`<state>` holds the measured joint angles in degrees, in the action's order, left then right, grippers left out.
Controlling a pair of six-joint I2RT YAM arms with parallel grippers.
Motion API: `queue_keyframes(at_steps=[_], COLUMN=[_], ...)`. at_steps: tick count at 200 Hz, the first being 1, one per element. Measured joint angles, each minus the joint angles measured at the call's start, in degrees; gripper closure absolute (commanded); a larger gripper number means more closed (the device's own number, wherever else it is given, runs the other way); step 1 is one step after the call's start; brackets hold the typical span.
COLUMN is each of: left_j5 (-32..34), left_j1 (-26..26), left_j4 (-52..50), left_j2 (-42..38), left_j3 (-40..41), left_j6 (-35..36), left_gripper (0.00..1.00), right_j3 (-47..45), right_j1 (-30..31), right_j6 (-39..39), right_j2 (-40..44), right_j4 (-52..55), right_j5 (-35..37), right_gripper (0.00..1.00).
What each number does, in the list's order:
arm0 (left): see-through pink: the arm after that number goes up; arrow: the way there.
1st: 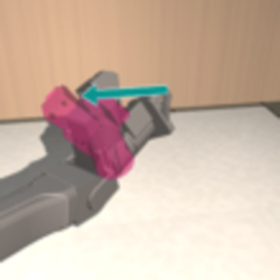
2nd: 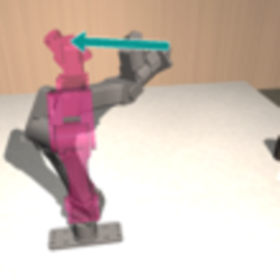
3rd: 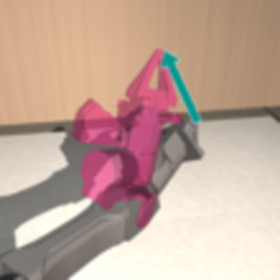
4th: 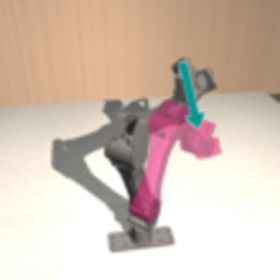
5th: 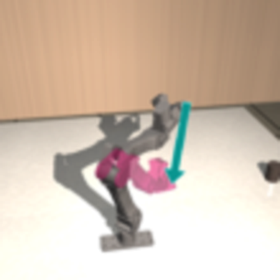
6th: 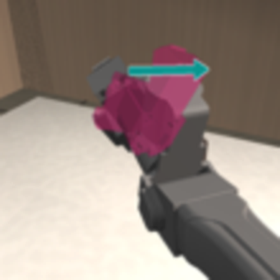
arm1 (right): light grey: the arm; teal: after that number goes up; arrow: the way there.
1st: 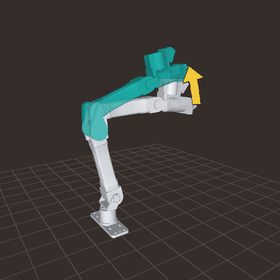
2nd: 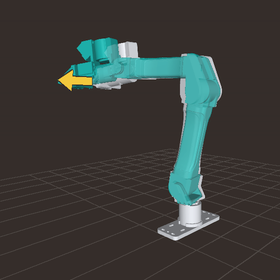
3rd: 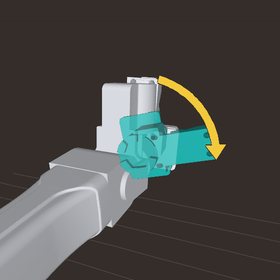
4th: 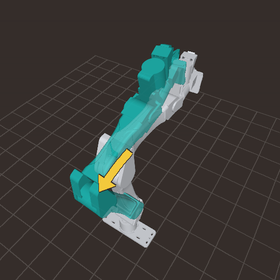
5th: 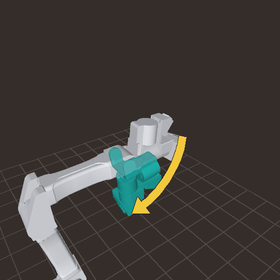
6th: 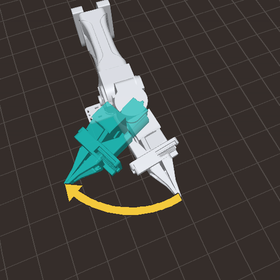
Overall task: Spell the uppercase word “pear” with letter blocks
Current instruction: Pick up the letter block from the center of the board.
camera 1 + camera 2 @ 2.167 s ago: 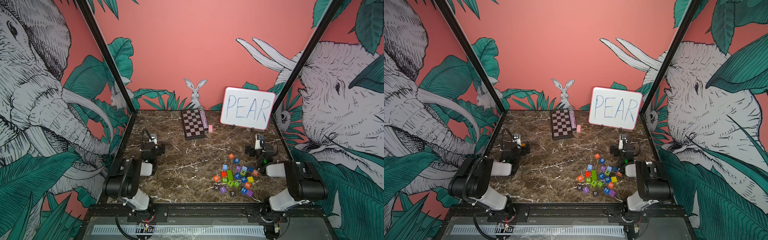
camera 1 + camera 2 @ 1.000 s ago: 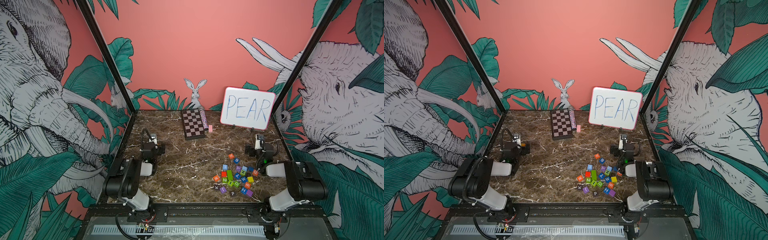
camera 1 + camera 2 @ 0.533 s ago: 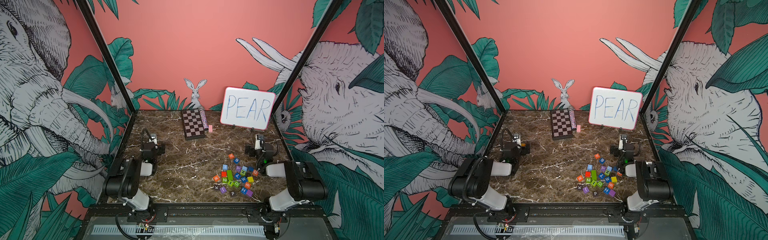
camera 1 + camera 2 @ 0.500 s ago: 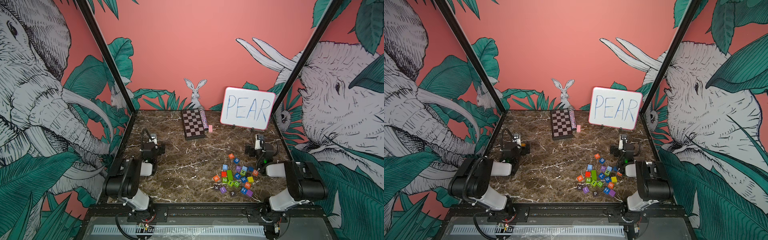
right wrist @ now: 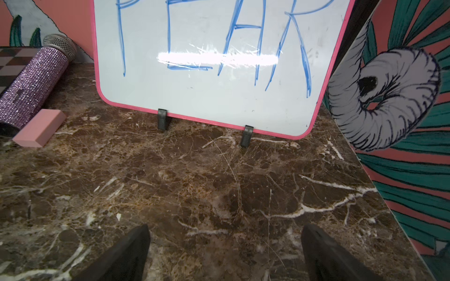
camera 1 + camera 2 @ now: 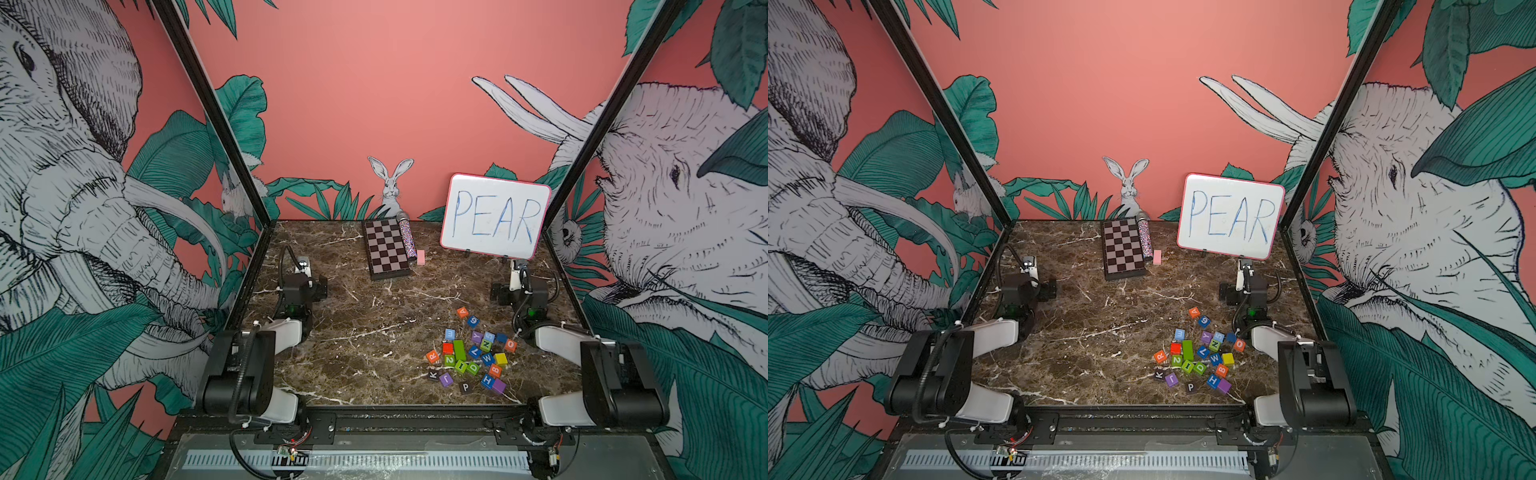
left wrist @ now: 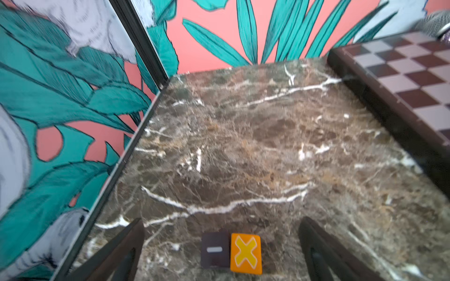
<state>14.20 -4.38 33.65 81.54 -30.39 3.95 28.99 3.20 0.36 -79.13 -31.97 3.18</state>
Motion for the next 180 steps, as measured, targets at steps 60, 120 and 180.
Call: queue_keyframes(at_steps=[60,120,180], left_j5=[-1.1,-2.9,-5.7], left_j1=[-8.0,-22.6,-33.9], left_j4=[-17.2,-31.2,-36.1], left_j2=[-9.0,-7.8,-3.5], left_j3=[-6.3,-11.9,-13.8], left_j6=[-6.4,-11.1,-12.5], left_gripper=[0.01,0.01,0.04], right_j3=[8.5,16.3,17.6], right_j1=[8.5,13.5,21.5], right_j6=[4.5,13.1,18.5], right_j2=[6.6,8.0,7.2], right_j4=[25.0,48.0,61.2], right_j5=[6.0,-1.3,-7.3], right_gripper=[0.03,0.12,0.2])
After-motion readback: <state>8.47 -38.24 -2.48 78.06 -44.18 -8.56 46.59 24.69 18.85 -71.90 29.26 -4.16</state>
